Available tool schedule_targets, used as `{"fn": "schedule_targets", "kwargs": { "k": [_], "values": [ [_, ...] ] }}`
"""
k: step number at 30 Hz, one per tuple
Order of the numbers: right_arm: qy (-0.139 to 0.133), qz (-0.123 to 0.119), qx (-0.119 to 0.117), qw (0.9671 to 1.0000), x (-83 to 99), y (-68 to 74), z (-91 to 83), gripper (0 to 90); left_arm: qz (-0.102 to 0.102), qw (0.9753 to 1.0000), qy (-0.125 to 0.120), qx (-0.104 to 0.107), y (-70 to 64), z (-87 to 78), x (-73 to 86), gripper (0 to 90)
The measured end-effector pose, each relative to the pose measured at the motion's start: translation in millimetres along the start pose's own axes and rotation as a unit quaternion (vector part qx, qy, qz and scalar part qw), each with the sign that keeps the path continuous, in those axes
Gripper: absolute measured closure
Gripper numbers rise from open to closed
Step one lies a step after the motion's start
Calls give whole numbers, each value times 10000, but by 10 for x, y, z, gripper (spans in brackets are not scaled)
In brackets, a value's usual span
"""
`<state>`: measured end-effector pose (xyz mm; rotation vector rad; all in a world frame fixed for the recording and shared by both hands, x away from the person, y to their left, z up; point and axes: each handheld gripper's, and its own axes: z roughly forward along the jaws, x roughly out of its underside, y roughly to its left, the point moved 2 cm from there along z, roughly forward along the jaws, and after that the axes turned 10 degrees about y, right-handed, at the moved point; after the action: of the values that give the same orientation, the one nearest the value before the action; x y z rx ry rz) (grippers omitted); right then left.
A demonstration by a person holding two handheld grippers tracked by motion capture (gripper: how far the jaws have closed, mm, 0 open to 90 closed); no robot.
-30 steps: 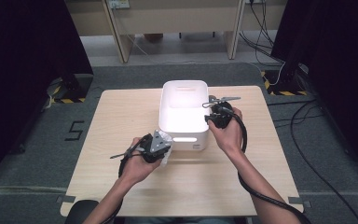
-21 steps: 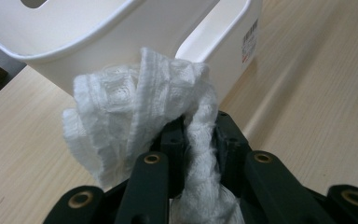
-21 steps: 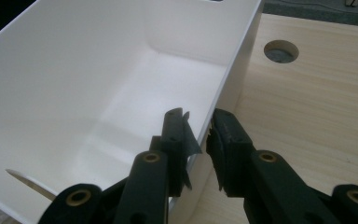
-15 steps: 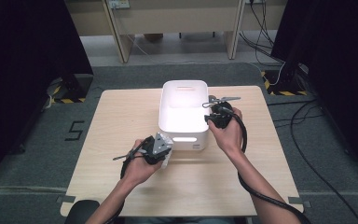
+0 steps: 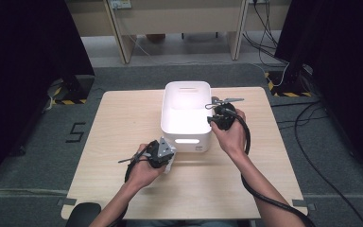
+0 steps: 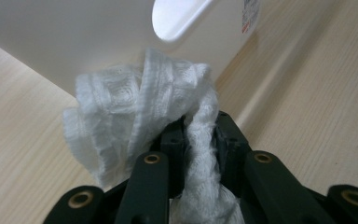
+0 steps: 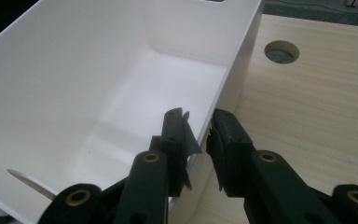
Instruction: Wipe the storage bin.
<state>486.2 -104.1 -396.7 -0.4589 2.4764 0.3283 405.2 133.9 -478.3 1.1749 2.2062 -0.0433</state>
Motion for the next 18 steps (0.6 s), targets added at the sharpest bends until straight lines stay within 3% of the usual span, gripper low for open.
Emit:
{"fn": "schedule_targets", "kwargs": {
  "k": [18],
  "values": [
    [-6, -20, 15, 10000, -3, 3, 3, 758, -72, 9996, 227, 121, -48, 184, 45, 767]
  ]
}}
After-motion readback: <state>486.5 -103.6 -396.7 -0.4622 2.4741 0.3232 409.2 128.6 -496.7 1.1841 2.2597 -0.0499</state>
